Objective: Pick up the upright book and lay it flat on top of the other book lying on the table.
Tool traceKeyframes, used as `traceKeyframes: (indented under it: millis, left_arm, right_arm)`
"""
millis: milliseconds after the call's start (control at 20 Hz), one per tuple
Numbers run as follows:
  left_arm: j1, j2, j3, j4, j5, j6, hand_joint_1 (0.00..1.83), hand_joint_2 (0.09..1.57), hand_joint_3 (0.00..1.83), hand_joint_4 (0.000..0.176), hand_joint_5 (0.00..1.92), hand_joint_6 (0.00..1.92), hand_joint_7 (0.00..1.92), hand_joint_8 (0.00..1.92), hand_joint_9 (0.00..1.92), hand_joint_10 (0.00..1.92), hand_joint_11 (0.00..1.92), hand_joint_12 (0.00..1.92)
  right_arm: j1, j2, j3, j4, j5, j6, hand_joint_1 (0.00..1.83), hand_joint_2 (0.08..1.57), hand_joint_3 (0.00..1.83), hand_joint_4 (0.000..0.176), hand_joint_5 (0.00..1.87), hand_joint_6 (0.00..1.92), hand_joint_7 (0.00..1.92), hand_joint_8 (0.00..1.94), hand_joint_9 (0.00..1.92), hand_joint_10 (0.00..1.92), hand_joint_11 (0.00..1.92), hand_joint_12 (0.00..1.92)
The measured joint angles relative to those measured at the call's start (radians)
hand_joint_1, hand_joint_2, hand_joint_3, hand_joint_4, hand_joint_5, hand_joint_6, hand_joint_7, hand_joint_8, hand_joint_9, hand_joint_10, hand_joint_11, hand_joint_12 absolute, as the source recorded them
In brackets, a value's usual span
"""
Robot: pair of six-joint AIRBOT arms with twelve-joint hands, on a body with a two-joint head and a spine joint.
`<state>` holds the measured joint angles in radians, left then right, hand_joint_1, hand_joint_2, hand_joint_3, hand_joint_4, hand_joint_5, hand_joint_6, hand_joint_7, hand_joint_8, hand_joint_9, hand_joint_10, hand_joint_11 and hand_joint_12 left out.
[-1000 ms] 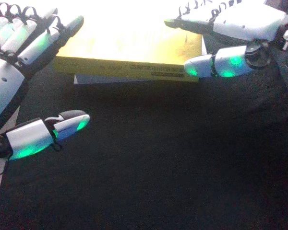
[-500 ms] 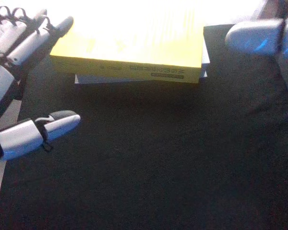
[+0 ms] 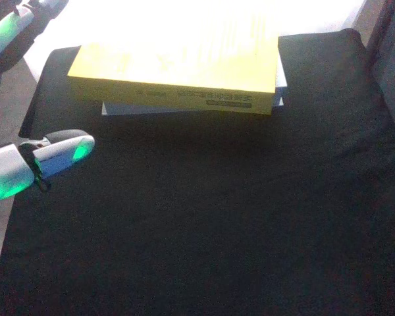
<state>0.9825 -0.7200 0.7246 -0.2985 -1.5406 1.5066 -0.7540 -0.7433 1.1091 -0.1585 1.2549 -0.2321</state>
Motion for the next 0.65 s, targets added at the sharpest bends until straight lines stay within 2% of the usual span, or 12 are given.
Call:
traceKeyframes:
  millis: [100, 150, 200, 250, 300, 350, 400, 450, 500, 550, 600, 650]
  left_arm:
    - [-0.007, 0.013, -0.003, 0.011, -0.007, 0.000, 0.32, 1.01, 0.00, 0.176, 0.00, 0.00, 0.00, 0.00, 0.00, 0.00, 0.00, 0.00]
    - [-0.005, 0.031, -0.009, 0.021, -0.021, 0.000, 0.35, 1.02, 0.00, 0.176, 0.00, 0.00, 0.00, 0.00, 0.00, 0.00, 0.00, 0.00]
    - [0.001, 0.045, -0.017, 0.021, -0.047, 0.000, 0.38, 1.03, 0.00, 0.176, 0.00, 0.00, 0.00, 0.00, 0.00, 0.00, 0.00, 0.00]
    - [0.002, 0.050, -0.017, 0.021, -0.061, -0.003, 0.37, 1.04, 0.00, 0.176, 0.00, 0.00, 0.00, 0.00, 0.00, 0.00, 0.00, 0.00]
    - [0.002, 0.050, -0.016, 0.017, -0.073, -0.003, 0.37, 1.06, 0.01, 0.176, 0.00, 0.00, 0.00, 0.00, 0.00, 0.00, 0.00, 0.00]
    - [0.002, 0.050, -0.016, 0.016, -0.072, -0.003, 0.36, 1.08, 0.02, 0.176, 0.00, 0.00, 0.00, 0.00, 0.00, 0.00, 0.00, 0.00]
    - [0.002, 0.050, -0.016, 0.019, -0.072, -0.003, 0.36, 1.08, 0.01, 0.176, 0.00, 0.00, 0.00, 0.00, 0.00, 0.00, 0.00, 0.00]
    - [0.002, 0.050, -0.016, 0.025, -0.073, -0.003, 0.35, 1.06, 0.00, 0.176, 0.00, 0.00, 0.00, 0.00, 0.00, 0.00, 0.00, 0.00]
    - [0.002, 0.050, -0.015, 0.033, -0.072, -0.003, 0.36, 1.08, 0.01, 0.176, 0.00, 0.00, 0.00, 0.00, 0.00, 0.00, 0.00, 0.00]
    - [0.002, 0.050, -0.011, 0.042, -0.072, -0.003, 0.33, 1.11, 0.02, 0.176, 0.00, 0.00, 0.00, 0.00, 0.00, 0.00, 0.00, 0.00]
    - [-0.005, 0.050, -0.006, 0.056, -0.070, -0.003, 0.29, 1.13, 0.02, 0.176, 0.00, 0.00, 0.00, 0.00, 0.00, 0.00, 0.00, 0.00]
    - [-0.011, 0.051, -0.006, 0.070, -0.073, -0.003, 0.28, 1.12, 0.02, 0.176, 0.00, 0.00, 0.00, 0.00, 0.00, 0.00, 0.00, 0.00]
  right_arm:
    - [-0.017, 0.008, -0.010, 0.025, 0.027, 0.000, 0.05, 1.22, 0.00, 0.000, 0.00, 0.00, 0.00, 0.00, 0.00, 0.00, 0.00, 1.00]
    - [-0.017, 0.015, -0.015, 0.027, 0.056, 0.000, 0.03, 1.21, 0.00, 0.000, 0.00, 0.00, 0.00, 0.00, 0.00, 0.00, 0.00, 1.26]
    - [-0.017, 0.017, -0.015, 0.035, 0.087, 0.000, 0.01, 1.20, 0.00, 0.000, 0.00, 0.00, 0.00, 0.00, 0.00, 0.00, 0.00, 1.41]
    - [-0.017, 0.016, -0.015, 0.043, 0.099, 0.001, 0.01, 1.20, 0.00, 0.000, 0.00, 0.00, 0.00, 0.00, 0.00, 0.00, 0.00, 1.44]
    - [-0.027, 0.015, -0.015, 0.055, 0.116, 0.011, 0.07, 1.22, 0.00, 0.009, 0.00, 0.00, 0.00, 0.00, 0.00, 0.00, 0.00, 1.77]
    - [-0.053, 0.016, -0.015, 0.063, 0.132, 0.020, 0.12, 1.23, 0.00, 0.010, 0.00, 0.00, 0.00, 0.00, 0.00, 0.00, 0.00, 1.89]
    - [-0.085, 0.016, -0.015, 0.073, 0.143, 0.023, 0.18, 1.21, 0.00, 0.025, 0.00, 0.00, 0.00, 0.00, 0.00, 0.00, 0.00, 1.92]
    - [-0.125, 0.015, -0.015, 0.097, 0.156, 0.025, 0.18, 1.19, 0.00, 0.017, 0.00, 0.00, 0.00, 0.00, 0.00, 0.00, 0.00, 1.92]
    - [-0.143, 0.015, -0.015, 0.117, 0.158, 0.024, 0.17, 1.20, 0.00, 0.030, 0.00, 0.00, 0.00, 0.00, 0.00, 0.00, 0.00, 1.92]
    - [-0.146, 0.015, -0.015, 0.133, 0.158, 0.024, 0.16, 1.21, 0.00, 0.031, 0.00, 0.00, 0.00, 0.00, 0.00, 0.00, 0.00, 1.92]
    - [-0.158, 0.016, -0.015, 0.159, 0.180, 0.025, 0.11, 1.22, 0.00, 0.000, 0.00, 0.00, 0.00, 0.00, 0.00, 0.00, 0.00, 1.92]
    - [-0.178, 0.017, -0.014, 0.181, 0.205, 0.025, 0.10, 1.24, 0.00, 0.000, 0.00, 0.00, 0.00, 0.00, 0.00, 0.00, 0.00, 1.92]
